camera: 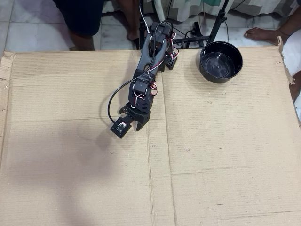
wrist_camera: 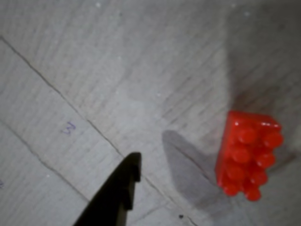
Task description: Grasp a lego block and put it in the bin.
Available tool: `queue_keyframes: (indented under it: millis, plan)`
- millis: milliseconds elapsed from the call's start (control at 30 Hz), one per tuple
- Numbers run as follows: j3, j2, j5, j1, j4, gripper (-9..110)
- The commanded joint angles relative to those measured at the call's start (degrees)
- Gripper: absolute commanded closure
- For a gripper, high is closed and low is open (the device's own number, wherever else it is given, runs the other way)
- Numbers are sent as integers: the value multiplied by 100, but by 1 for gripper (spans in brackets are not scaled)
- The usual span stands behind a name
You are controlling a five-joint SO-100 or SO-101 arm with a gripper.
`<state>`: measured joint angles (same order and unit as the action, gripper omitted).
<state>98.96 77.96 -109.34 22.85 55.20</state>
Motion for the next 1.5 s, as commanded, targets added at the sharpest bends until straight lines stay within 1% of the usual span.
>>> queue_keyframes:
  millis: [0,233,300,500,733,1033,1467]
  plan:
    - [-167,-18,-35,88,-35,59]
    - [-246,-387,-35,158,-44,61]
    - [-220,-431,-35,202,-44,66]
    - [-185,-448,-35,255,-44,86]
    - [-237,-448,-35,255,-44,101]
    - [-281,-325,18,70,35,101]
    - [-193,1213,-35,-1415,53,101]
